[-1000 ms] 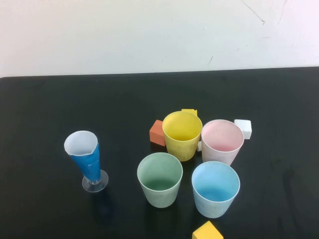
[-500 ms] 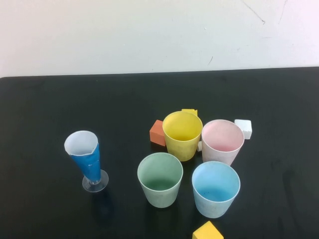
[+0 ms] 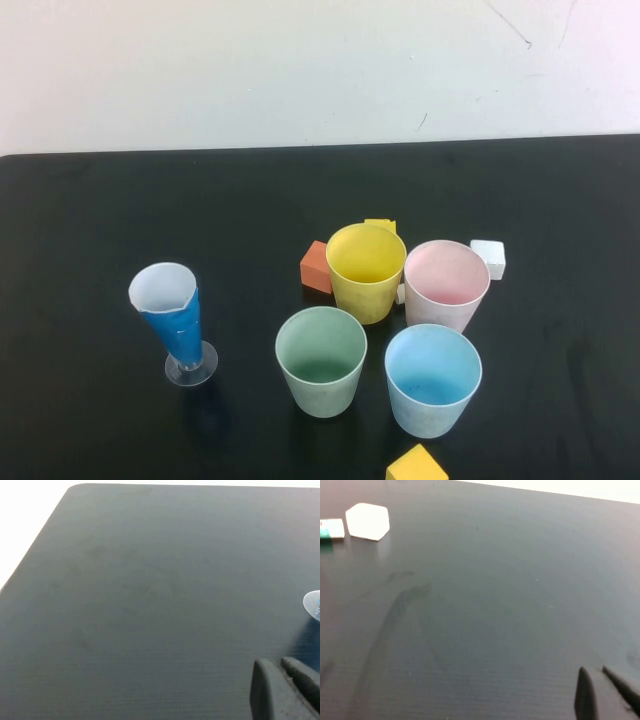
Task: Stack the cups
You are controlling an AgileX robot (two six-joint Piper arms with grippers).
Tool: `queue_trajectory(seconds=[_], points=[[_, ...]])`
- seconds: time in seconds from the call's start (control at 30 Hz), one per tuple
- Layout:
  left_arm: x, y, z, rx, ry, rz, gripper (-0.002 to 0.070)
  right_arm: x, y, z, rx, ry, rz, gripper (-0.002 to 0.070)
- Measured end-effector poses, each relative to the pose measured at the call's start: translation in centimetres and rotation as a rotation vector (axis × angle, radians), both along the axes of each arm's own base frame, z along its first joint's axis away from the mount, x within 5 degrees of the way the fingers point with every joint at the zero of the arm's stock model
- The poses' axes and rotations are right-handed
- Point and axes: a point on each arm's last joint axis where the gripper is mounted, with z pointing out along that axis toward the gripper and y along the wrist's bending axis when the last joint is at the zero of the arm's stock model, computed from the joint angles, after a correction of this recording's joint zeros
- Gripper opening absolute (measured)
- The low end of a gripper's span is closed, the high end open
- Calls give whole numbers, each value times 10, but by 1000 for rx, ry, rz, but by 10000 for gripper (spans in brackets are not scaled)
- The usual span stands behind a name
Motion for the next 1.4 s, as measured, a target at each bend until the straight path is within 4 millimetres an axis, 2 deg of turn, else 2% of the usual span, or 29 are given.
queue_trajectory(seconds=[0.27,0.4,0.47,0.57,0.63,0.7,0.77,1.0,1.4], points=[[0,0,0,0,0,0,-2,0,1,0,39,0,3,-3],[1,-1,3,-59,-33,8,-2,0,7,0,220,1,12,-3],[2,-3,8,-268,-92,29,-2,0,13,1,439,7,7,-3],[3,-1,23,-774,-236,92,-2,-1,22,6,814,24,-4,-3],[3,4,30,-1050,-315,140,-2,-1,25,8,945,31,-2,-3],[2,9,33,-1175,-375,178,-2,-1,26,9,990,30,3,-3],[2,13,35,-1193,-423,207,-2,-1,26,10,963,20,15,-3],[1,18,37,-976,-470,236,-2,0,26,10,797,-10,64,-3],[0,21,38,-965,-505,262,-2,-2,28,7,660,16,124,-3]])
